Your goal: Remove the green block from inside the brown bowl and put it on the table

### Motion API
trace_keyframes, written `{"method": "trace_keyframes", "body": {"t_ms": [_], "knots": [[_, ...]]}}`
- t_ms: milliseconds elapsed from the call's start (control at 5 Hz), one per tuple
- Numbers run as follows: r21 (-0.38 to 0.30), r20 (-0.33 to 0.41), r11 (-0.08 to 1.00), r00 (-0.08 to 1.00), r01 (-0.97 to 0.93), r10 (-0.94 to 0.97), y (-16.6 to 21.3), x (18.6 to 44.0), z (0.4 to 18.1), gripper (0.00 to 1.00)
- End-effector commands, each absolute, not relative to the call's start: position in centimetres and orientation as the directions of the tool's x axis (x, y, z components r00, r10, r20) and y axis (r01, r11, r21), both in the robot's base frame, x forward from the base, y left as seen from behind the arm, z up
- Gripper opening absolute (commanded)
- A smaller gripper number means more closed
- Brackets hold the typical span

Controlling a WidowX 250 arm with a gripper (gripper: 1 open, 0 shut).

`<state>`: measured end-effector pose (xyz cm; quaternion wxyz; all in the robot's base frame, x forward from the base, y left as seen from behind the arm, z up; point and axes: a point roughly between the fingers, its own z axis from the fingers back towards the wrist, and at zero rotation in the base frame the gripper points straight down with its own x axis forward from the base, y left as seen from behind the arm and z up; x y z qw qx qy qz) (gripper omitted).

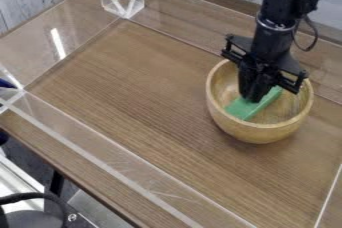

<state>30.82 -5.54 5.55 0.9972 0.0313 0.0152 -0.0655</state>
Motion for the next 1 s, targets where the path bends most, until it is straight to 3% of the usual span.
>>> {"method": "trace_keyframes", "body": {"t_ms": [0,800], "knots": [[0.06,0.06,0.993,0.993,0.099,-0.103,-5.7,32.63,7.65,0.0],[0.051,0.04,0.996,0.997,0.069,-0.071,-6.26,32.84,6.79,0.0]]}}
